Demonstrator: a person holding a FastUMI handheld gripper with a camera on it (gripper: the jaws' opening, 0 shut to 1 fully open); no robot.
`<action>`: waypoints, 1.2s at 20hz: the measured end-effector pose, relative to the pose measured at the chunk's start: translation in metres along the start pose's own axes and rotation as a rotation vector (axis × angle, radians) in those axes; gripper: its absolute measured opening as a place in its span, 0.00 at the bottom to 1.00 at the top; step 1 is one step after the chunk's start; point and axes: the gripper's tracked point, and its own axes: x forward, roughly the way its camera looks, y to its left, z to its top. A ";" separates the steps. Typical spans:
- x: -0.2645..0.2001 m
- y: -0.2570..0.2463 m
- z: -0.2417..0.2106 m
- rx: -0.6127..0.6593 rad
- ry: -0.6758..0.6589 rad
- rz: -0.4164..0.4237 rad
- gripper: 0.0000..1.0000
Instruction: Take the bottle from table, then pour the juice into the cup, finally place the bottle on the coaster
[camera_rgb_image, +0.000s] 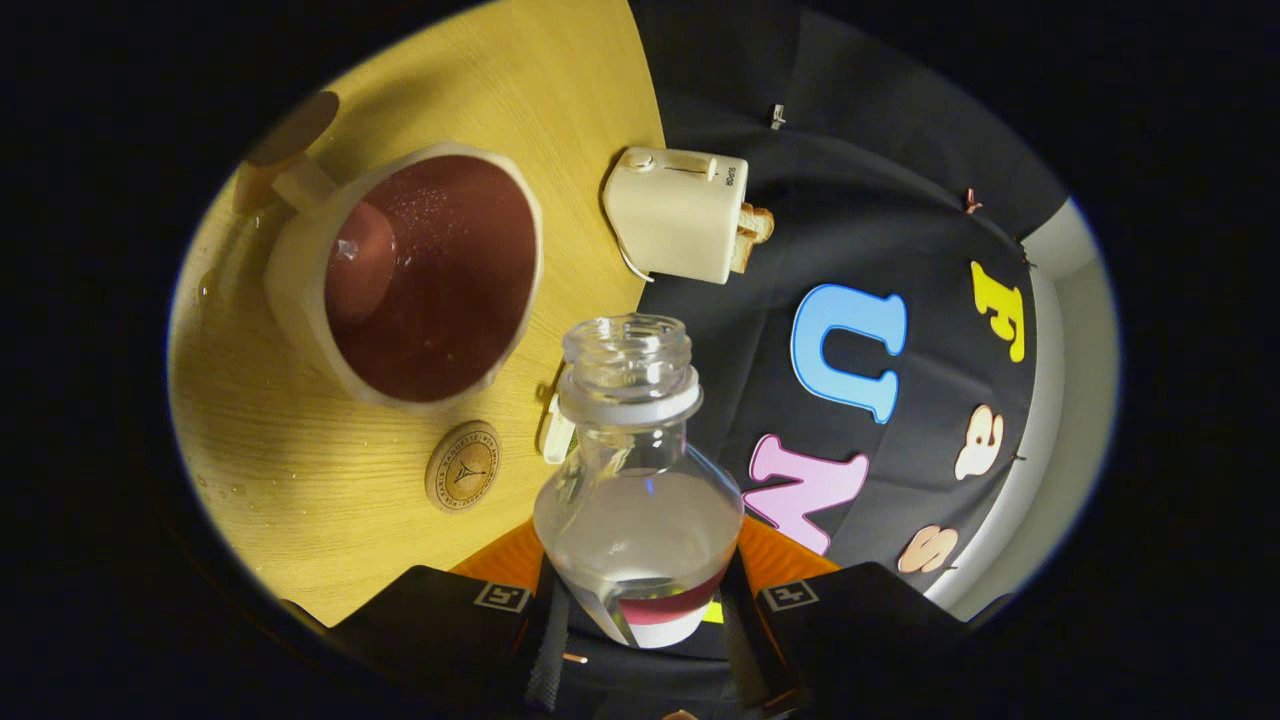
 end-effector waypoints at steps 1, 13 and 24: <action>0.002 -0.002 0.001 -0.019 -0.008 -0.004 0.68; 0.010 -0.009 0.002 -0.179 -0.044 -0.016 0.68; 0.010 -0.019 0.016 -0.306 -0.103 -0.048 0.68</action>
